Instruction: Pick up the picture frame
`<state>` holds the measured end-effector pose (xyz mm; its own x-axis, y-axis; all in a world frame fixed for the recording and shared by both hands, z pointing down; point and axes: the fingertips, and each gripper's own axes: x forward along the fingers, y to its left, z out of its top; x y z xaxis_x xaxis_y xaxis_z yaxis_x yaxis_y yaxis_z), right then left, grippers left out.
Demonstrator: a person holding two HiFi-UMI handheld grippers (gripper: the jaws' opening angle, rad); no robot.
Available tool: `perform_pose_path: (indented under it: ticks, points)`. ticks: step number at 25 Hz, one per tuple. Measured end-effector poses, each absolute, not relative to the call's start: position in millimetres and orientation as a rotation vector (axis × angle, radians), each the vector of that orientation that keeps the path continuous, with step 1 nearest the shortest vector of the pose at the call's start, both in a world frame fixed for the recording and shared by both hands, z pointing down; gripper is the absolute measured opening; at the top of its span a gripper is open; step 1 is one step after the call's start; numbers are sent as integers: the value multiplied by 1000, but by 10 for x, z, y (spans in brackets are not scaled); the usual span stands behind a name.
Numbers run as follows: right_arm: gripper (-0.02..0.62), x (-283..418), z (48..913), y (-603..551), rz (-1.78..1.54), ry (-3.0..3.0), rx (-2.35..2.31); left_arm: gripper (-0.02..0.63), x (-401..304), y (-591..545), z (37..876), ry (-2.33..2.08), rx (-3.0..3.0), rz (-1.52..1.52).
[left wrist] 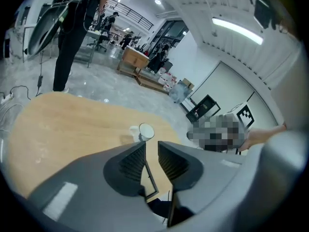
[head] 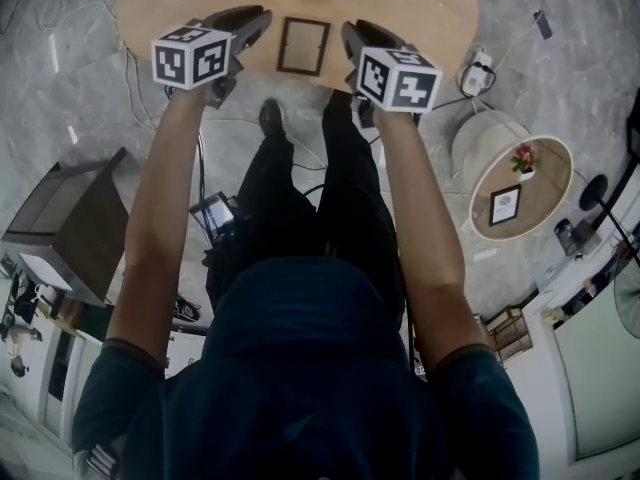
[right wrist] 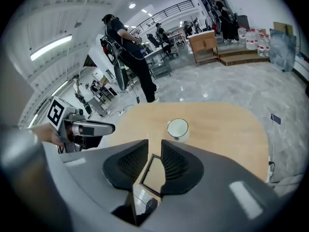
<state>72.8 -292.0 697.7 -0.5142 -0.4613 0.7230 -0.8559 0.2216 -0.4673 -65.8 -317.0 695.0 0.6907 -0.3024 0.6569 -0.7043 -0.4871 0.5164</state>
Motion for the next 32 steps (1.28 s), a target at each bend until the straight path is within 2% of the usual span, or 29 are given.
perform_pose_path:
  ticks: [15, 27, 32]
  points:
    - [66, 468, 8649, -2616, 1397, -1847, 1079, 87, -824, -2793, 8566, -753, 1841, 748]
    - [66, 133, 9222, -2462, 1430, -1763, 1036, 112, -877, -2573, 9204, -784, 1776, 861]
    - [67, 117, 9225, -2492, 1395, -1756, 1047, 97, -874, -2587, 9210, -820, 1783, 860]
